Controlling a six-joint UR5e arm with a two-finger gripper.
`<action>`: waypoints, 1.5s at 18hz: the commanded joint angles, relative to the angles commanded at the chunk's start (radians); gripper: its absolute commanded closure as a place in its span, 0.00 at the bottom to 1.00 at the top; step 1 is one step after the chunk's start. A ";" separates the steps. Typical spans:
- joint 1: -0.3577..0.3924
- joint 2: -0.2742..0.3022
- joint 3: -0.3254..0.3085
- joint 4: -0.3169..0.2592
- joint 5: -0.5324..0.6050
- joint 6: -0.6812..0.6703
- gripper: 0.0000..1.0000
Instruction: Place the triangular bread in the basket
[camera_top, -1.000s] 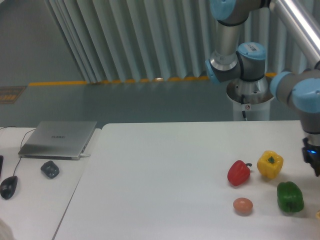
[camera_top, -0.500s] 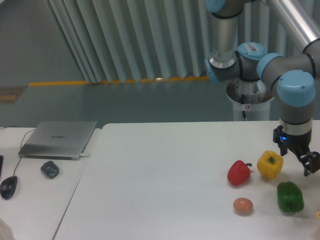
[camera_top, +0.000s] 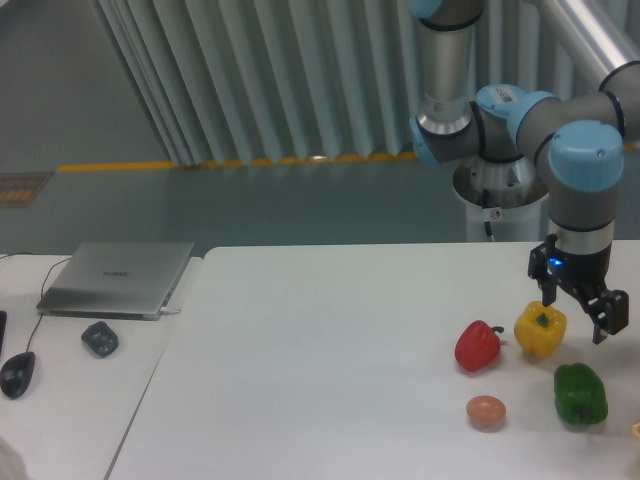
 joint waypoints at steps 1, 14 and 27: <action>-0.002 -0.005 0.000 0.000 0.037 0.010 0.00; -0.120 -0.015 -0.006 0.023 0.043 -0.001 0.00; -0.176 0.001 -0.006 0.074 0.030 0.010 0.00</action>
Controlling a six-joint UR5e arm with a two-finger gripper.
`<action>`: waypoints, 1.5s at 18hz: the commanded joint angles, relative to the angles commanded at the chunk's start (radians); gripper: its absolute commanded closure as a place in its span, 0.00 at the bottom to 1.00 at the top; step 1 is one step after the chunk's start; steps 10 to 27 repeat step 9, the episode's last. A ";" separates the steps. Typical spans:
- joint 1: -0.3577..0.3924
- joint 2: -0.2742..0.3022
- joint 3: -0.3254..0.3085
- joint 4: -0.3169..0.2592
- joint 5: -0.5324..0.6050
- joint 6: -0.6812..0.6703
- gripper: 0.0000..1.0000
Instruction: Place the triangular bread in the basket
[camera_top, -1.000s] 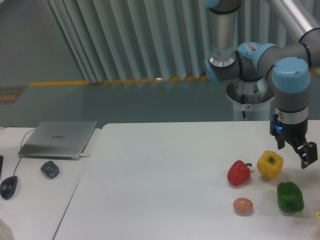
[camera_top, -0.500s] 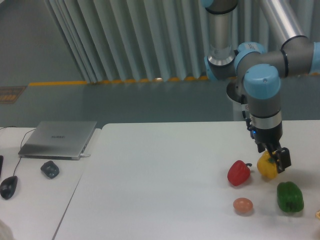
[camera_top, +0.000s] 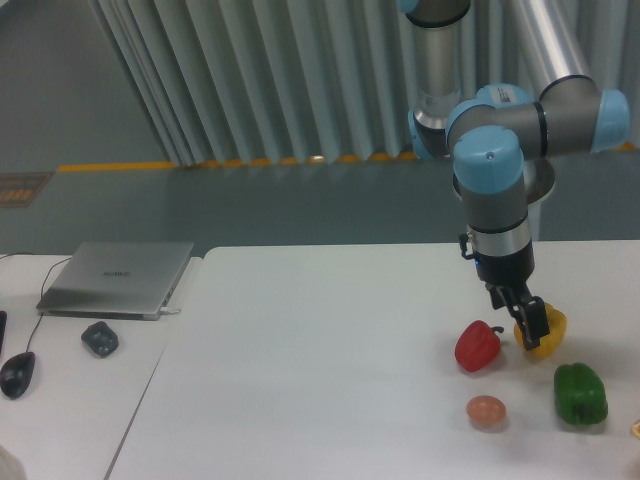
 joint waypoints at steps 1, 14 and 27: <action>0.000 -0.005 -0.008 -0.003 0.012 0.002 0.00; 0.005 0.000 -0.017 0.003 0.008 -0.002 0.00; 0.005 0.000 -0.017 0.003 0.008 -0.002 0.00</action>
